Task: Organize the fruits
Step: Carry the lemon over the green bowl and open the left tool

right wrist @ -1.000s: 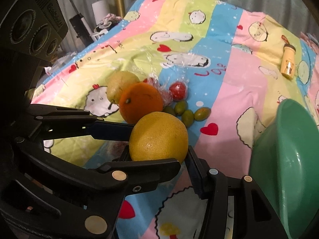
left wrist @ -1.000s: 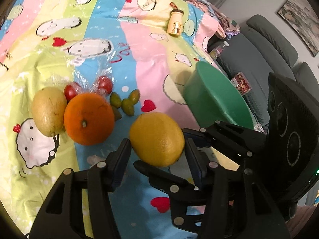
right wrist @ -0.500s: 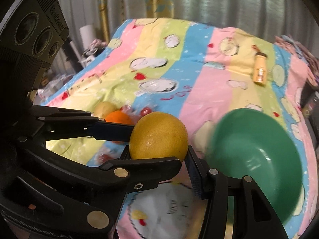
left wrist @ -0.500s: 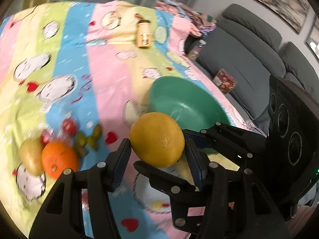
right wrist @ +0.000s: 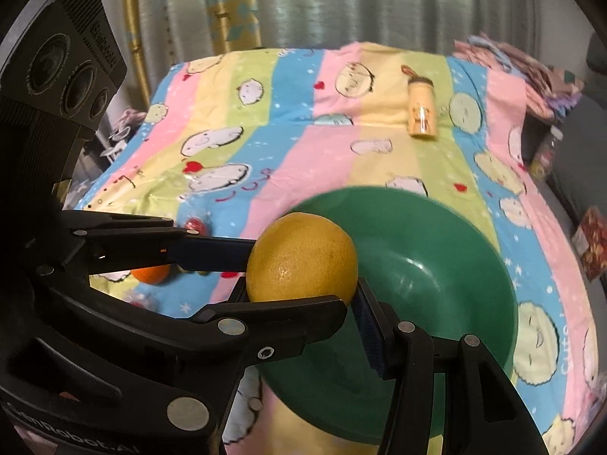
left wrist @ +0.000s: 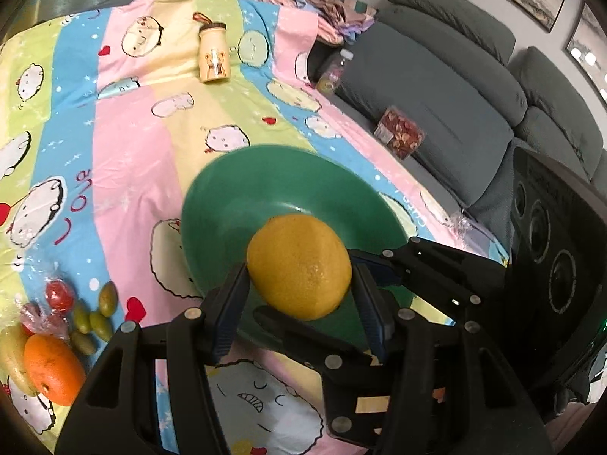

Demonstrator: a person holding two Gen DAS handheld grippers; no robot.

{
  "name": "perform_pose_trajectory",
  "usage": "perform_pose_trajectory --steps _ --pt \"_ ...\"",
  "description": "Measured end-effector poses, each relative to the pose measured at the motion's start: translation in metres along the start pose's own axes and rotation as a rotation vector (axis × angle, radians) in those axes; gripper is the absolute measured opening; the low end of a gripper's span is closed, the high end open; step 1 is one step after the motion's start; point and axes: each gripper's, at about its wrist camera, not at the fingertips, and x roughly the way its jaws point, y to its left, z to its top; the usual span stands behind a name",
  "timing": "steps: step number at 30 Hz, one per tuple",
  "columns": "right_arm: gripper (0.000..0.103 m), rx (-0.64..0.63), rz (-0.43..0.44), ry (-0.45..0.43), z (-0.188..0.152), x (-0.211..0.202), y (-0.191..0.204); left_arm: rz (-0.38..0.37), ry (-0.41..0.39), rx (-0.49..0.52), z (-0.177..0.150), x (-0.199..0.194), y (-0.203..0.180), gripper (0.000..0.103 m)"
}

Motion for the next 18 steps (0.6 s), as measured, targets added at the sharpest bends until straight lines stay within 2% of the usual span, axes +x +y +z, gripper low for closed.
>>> perform_pose_trajectory --steps 4,10,13,14,15,18 --pt "0.055 0.036 0.022 0.027 -0.006 0.008 -0.008 0.005 0.031 -0.016 -0.002 0.009 0.002 0.055" --pt "0.056 0.058 0.045 0.040 -0.012 0.012 -0.008 0.017 0.033 -0.036 -0.004 0.009 0.004 0.058" --pt "0.058 0.059 0.036 0.023 -0.011 0.008 -0.009 0.009 0.013 -0.047 -0.004 0.001 0.006 0.064" --pt "0.061 0.060 0.034 0.014 -0.010 0.005 -0.009 0.014 0.003 -0.054 -0.004 -0.004 0.008 0.075" --pt "0.063 0.060 0.025 0.003 -0.009 0.001 -0.009 0.013 -0.011 -0.060 -0.004 -0.009 0.010 0.080" --pt "0.064 0.063 0.014 -0.021 -0.008 -0.007 -0.010 0.018 -0.047 -0.090 -0.004 -0.027 0.019 0.081"
